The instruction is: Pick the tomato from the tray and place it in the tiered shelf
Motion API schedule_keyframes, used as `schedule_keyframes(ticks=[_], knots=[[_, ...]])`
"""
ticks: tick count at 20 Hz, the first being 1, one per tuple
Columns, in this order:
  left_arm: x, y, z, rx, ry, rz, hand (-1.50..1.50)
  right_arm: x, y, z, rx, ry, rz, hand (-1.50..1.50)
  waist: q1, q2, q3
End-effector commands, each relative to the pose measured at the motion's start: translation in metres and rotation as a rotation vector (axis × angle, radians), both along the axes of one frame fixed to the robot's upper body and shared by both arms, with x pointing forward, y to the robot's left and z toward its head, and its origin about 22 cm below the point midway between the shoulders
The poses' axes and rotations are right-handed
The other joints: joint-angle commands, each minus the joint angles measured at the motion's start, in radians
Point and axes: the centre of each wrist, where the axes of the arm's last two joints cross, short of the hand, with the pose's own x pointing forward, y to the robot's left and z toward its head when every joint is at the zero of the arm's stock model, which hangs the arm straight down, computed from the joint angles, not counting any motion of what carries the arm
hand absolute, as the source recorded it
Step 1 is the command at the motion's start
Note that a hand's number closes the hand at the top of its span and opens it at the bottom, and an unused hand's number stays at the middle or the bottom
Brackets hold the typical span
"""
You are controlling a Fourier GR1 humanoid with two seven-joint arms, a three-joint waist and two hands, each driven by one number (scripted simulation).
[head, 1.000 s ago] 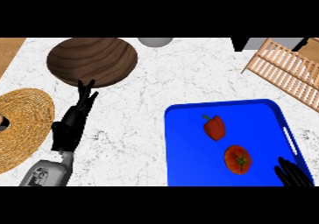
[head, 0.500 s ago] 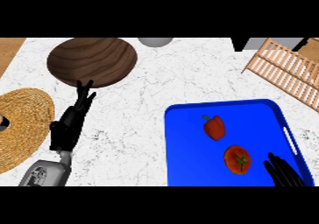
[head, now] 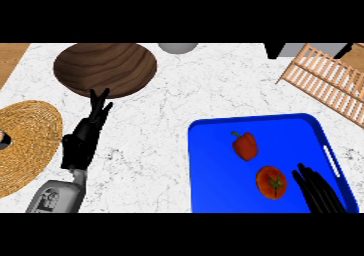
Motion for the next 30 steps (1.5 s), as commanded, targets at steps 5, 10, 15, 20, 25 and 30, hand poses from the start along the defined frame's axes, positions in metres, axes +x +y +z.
schedule_keyframes(ticks=[5,10,15,20,25,30], knots=[[-0.006,-0.008,-0.004,0.004,0.010,-0.038,0.00,0.014,0.000,-0.026,-0.032,0.016,-0.026,-1.50,-0.001,0.003,-0.001],[0.006,-0.008,0.003,-0.008,0.005,-0.026,0.00,0.034,0.004,-0.034,-0.042,0.007,-0.025,-1.50,-0.001,0.004,-0.001],[-0.002,0.002,0.000,-0.013,0.023,-0.017,0.00,0.022,0.020,-0.027,-0.022,0.017,-0.040,-1.50,-0.002,0.003,-0.002],[0.012,0.002,-0.008,-0.016,0.016,-0.029,0.00,0.047,0.005,-0.050,-0.018,0.041,-0.022,-1.50,-0.002,0.004,-0.001],[-0.016,-0.002,0.010,-0.014,0.018,-0.042,0.00,0.031,0.000,-0.054,-0.040,0.045,-0.024,-1.50,0.000,0.003,-0.001],[0.000,-0.021,-0.003,0.007,0.022,-0.023,0.00,0.044,0.015,-0.070,-0.083,0.084,0.012,1.50,-0.001,0.004,-0.001]])
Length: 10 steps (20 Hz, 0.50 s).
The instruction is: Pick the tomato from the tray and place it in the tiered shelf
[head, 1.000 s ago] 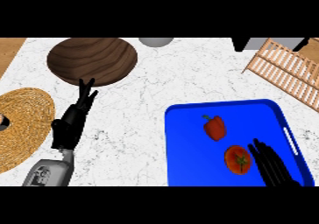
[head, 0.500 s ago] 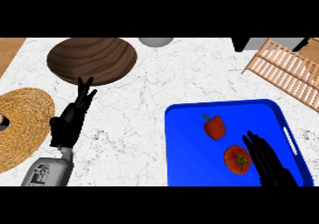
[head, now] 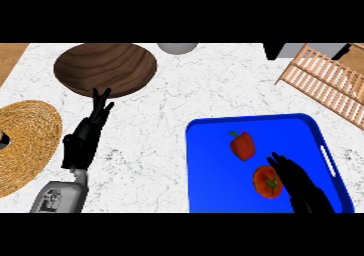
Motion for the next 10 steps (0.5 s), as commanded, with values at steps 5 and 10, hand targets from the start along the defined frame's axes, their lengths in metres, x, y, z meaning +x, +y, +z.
schedule_keyframes(ticks=[5,10], knots=[[0.000,0.006,0.003,-0.001,0.022,-0.037,0.00,0.005,-0.009,-0.010,-0.146,-0.013,0.042,1.50,0.000,0.008,0.007],[0.008,-0.001,0.008,-0.009,0.020,-0.029,0.00,0.001,0.001,-0.006,-0.106,-0.082,0.042,1.50,-0.002,0.008,0.007]])
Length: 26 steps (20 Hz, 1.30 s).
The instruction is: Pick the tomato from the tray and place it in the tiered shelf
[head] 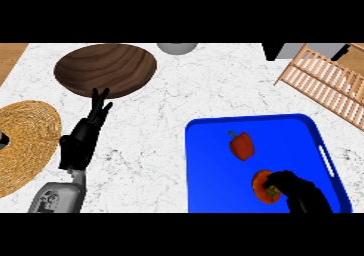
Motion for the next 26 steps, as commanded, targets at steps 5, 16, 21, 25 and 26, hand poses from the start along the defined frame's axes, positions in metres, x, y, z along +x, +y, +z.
schedule_keyframes(ticks=[5,16,21,25,26], knots=[[0.002,0.003,0.000,0.019,0.000,-0.028,0.00,0.043,0.023,-0.001,0.136,0.194,-0.475,1.50,0.032,0.034,0.008],[0.012,-0.030,0.009,-0.016,-0.008,-0.094,0.00,0.160,0.084,0.096,0.477,0.030,-0.882,1.50,0.071,0.026,0.012],[0.002,-0.011,-0.004,-0.010,0.006,-0.061,0.00,0.196,0.131,0.161,0.469,-0.144,-0.922,1.50,0.059,0.017,0.009],[0.009,0.003,0.005,-0.005,0.023,-0.058,0.00,0.200,0.153,0.175,0.457,-0.213,-0.960,1.50,0.038,0.012,0.009],[0.009,-0.015,-0.001,0.001,0.016,-0.062,0.00,0.210,0.151,0.191,0.467,-0.247,-0.971,1.50,0.034,0.015,0.009]])
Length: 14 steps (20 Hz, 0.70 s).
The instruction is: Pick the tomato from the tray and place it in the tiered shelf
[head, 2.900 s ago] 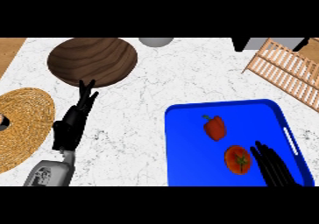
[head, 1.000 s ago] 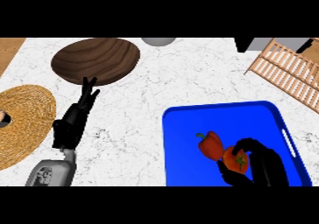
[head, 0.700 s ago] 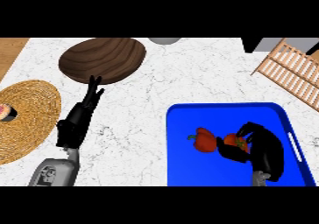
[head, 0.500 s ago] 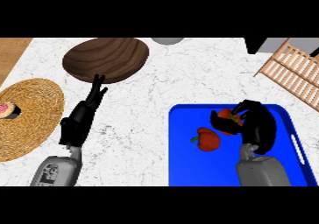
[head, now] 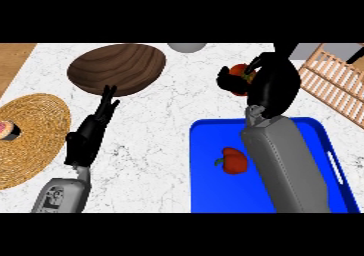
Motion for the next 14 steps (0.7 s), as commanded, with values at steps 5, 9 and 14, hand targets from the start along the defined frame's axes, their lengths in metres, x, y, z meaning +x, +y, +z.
schedule_keyframes(ticks=[5,9,14], knots=[[0.006,0.004,-0.010,-0.008,0.022,0.041,0.00,0.010,0.027,0.081,-0.041,-0.077,-0.268,1.50,-0.046,-0.008,-0.002],[0.005,0.005,0.004,-0.008,0.007,0.024,0.00,0.020,0.023,0.083,-0.080,-0.144,-0.356,1.50,-0.038,-0.006,-0.001],[-0.001,0.006,-0.002,0.020,0.011,0.021,0.00,0.033,0.007,0.126,-0.185,-0.139,-0.435,1.50,-0.039,-0.005,-0.001]])
